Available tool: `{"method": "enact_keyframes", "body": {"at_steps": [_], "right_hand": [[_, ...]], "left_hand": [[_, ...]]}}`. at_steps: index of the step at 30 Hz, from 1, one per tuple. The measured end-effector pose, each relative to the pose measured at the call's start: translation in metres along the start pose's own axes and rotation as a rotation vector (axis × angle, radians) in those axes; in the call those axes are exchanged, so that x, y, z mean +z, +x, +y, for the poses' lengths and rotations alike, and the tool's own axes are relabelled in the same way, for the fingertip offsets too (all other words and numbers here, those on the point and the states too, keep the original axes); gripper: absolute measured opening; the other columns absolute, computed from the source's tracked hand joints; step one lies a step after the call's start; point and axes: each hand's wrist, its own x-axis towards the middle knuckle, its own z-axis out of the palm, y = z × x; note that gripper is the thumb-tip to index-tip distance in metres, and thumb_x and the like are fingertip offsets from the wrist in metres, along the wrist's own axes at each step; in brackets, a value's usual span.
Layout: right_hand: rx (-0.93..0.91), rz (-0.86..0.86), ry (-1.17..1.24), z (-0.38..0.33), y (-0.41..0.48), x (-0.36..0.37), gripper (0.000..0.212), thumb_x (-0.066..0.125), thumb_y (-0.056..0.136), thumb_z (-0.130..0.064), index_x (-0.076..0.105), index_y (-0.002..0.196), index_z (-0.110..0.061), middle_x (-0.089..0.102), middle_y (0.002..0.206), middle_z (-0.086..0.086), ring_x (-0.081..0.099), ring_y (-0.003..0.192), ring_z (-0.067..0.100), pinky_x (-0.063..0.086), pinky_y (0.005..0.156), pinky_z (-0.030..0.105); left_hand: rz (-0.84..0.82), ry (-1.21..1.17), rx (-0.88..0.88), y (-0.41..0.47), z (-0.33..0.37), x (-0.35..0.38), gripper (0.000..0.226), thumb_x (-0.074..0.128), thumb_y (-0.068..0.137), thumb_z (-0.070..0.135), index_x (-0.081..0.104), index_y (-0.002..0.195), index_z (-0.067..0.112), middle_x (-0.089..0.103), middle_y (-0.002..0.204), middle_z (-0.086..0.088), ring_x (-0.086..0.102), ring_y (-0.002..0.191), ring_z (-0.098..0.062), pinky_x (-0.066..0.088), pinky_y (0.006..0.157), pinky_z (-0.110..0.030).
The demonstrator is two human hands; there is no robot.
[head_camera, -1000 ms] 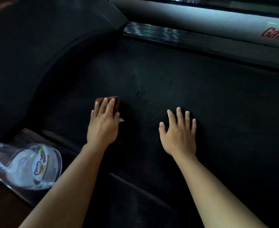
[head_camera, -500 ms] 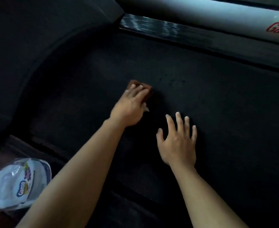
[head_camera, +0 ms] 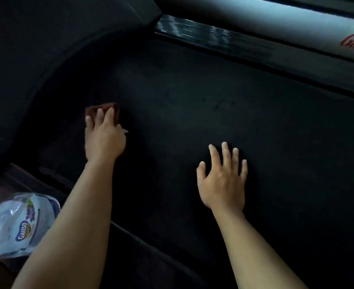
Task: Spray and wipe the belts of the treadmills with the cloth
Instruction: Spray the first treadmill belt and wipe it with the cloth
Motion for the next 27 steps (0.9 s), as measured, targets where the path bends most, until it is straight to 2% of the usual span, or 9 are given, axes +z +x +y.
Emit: {"method": "enact_keyframes", "body": {"at_steps": [3, 6, 10, 13, 16, 19, 22, 24, 27], "right_hand": [[-0.003, -0.019, 0.004, 0.001, 0.0, 0.0, 0.059, 0.032, 0.1, -0.05, 0.025, 0.155, -0.03, 0.012, 0.166, 0.003, 0.004, 0.153, 0.027, 0.002, 0.123, 0.051], [-0.006, -0.016, 0.018, 0.001, 0.0, 0.0, 0.058, 0.033, 0.099, -0.049, 0.026, 0.154, -0.03, 0.014, 0.165, 0.003, 0.005, 0.153, 0.027, 0.002, 0.123, 0.051], [-0.006, 0.015, 0.036, 0.0, 0.0, -0.001, 0.058, 0.039, 0.097, -0.047, 0.034, 0.152, -0.028, 0.021, 0.164, 0.004, 0.011, 0.152, 0.029, 0.006, 0.122, 0.052], [-0.006, 0.003, 0.029, 0.001, 0.0, -0.001, 0.058, 0.037, 0.098, -0.047, 0.032, 0.152, -0.029, 0.019, 0.164, 0.004, 0.009, 0.152, 0.028, 0.005, 0.122, 0.052], [-0.003, -0.015, 0.013, 0.002, 0.0, -0.001, 0.058, 0.031, 0.1, -0.049, 0.027, 0.154, -0.03, 0.012, 0.166, 0.002, 0.004, 0.153, 0.027, 0.002, 0.123, 0.051], [-0.005, -0.022, 0.002, 0.0, 0.001, -0.002, 0.059, 0.027, 0.1, -0.05, 0.023, 0.155, -0.03, 0.01, 0.166, 0.002, 0.002, 0.153, 0.026, 0.001, 0.123, 0.05], [-0.003, -0.024, 0.002, 0.0, 0.0, -0.003, 0.059, 0.028, 0.1, -0.05, 0.023, 0.155, -0.03, 0.01, 0.166, 0.002, 0.002, 0.153, 0.026, 0.001, 0.123, 0.051], [-0.002, -0.031, 0.003, 0.0, 0.0, -0.003, 0.059, 0.028, 0.1, -0.05, 0.022, 0.155, -0.03, 0.009, 0.166, 0.002, 0.001, 0.153, 0.026, 0.001, 0.123, 0.05], [-0.003, -0.043, 0.001, 0.0, 0.0, -0.002, 0.059, 0.029, 0.1, -0.05, 0.021, 0.155, -0.031, 0.008, 0.166, 0.001, 0.0, 0.153, 0.025, 0.0, 0.123, 0.05]], "left_hand": [[-0.072, 0.049, 0.179, 0.018, 0.045, 0.012, 0.057, 0.038, 0.105, 0.029, 0.02, 0.159, 0.03, 0.011, 0.168, 0.003, 0.001, 0.155, -0.029, 0.013, 0.122, -0.045], [-0.137, 0.088, 0.434, 0.001, 0.081, 0.028, 0.06, 0.043, 0.104, 0.027, 0.022, 0.159, 0.029, 0.015, 0.168, 0.001, 0.003, 0.155, -0.029, 0.007, 0.124, -0.038], [-0.204, 0.018, 0.619, -0.069, 0.072, 0.039, 0.061, 0.05, 0.101, 0.028, 0.027, 0.157, 0.035, 0.016, 0.166, 0.009, 0.003, 0.155, -0.021, 0.012, 0.126, -0.041], [-0.168, 0.0, 0.552, -0.104, 0.026, 0.034, 0.058, 0.05, 0.101, 0.028, 0.031, 0.155, 0.037, 0.019, 0.164, 0.013, 0.006, 0.155, -0.021, 0.016, 0.125, -0.043], [-0.029, -0.039, 0.344, -0.098, -0.018, 0.021, 0.055, 0.049, 0.097, 0.023, 0.042, 0.152, 0.028, 0.032, 0.162, -0.001, 0.02, 0.152, -0.036, 0.022, 0.122, -0.049], [0.013, -0.023, 0.106, -0.066, -0.029, 0.008, 0.056, 0.047, 0.101, 0.022, 0.033, 0.156, 0.026, 0.024, 0.165, -0.003, 0.012, 0.153, -0.035, 0.016, 0.124, -0.047], [0.013, -0.025, -0.006, -0.027, -0.009, 0.002, 0.056, 0.038, 0.105, 0.028, 0.023, 0.158, 0.029, 0.014, 0.168, 0.0, 0.003, 0.155, -0.03, 0.013, 0.124, -0.045], [-0.028, 0.005, 0.018, -0.007, 0.014, 0.004, 0.056, 0.036, 0.106, 0.032, 0.02, 0.159, 0.031, 0.009, 0.169, 0.002, 0.0, 0.155, -0.029, 0.013, 0.123, -0.046], [-0.082, 0.035, 0.248, -0.003, 0.057, 0.017, 0.057, 0.042, 0.104, 0.03, 0.024, 0.158, 0.033, 0.013, 0.168, 0.003, 0.003, 0.155, -0.028, 0.011, 0.123, -0.042]]}}
